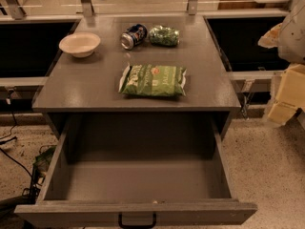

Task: Place green jalapeno chip bag into top drawer

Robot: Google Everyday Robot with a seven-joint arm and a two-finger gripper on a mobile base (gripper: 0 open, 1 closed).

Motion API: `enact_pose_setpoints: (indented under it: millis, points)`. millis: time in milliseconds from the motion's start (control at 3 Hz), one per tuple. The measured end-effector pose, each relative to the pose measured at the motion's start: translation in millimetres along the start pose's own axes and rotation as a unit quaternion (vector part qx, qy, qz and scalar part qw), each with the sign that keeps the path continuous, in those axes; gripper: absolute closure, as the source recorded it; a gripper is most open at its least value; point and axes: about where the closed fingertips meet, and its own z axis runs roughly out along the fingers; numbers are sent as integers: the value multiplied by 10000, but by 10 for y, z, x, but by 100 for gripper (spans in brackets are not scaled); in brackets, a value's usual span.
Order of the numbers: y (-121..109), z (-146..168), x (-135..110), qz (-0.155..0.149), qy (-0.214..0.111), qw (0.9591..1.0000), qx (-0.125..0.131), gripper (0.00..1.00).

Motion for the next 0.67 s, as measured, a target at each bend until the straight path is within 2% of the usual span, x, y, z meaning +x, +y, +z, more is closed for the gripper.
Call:
enact_pose_setpoints:
  millis: [333, 667]
  points:
    - [0, 0, 0, 0, 0, 10000, 0, 0]
    - [0, 0, 0, 0, 0, 10000, 0, 19]
